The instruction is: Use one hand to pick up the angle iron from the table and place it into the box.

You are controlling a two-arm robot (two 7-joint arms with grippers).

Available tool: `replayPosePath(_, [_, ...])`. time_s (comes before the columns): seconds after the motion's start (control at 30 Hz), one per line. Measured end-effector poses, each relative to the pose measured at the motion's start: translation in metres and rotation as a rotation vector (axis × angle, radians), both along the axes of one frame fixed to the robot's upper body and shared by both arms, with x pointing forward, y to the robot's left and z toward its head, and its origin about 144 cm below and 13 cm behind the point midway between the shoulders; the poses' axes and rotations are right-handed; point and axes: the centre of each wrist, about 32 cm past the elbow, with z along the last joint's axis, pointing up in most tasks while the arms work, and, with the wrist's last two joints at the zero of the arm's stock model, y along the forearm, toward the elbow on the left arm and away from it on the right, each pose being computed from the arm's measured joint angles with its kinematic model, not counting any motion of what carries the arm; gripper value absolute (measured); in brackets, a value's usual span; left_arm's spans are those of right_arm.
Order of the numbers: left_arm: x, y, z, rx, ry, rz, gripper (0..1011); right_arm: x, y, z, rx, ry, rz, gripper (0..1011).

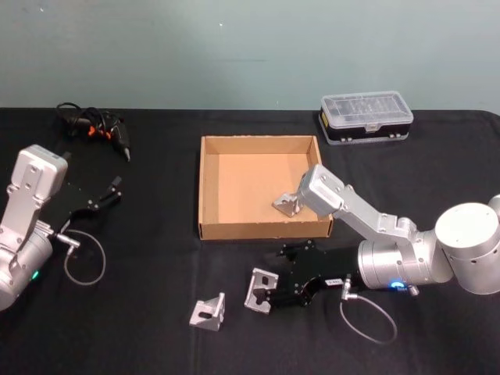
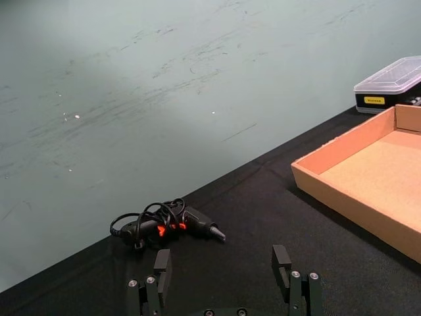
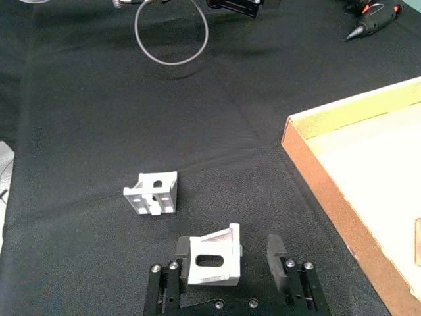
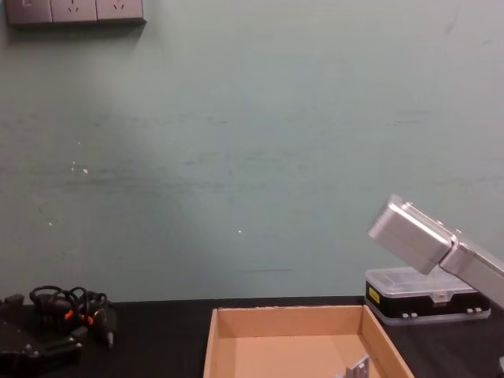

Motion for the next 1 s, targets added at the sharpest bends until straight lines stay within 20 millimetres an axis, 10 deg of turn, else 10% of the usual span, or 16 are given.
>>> replayPosePath(0.7, [0.0000, 0.0000, 0.0000, 0.000, 0.000, 0.000, 1000, -0.0011, 0.0001, -0.0016, 0.001, -0.005, -0.001, 97])
replayPosePath(1.0, [0.0000, 0.0000, 0.0000, 0.000, 0.000, 0.000, 1000, -0.0025, -0.0006, -0.0014, 0.002, -0.008, -0.005, 65])
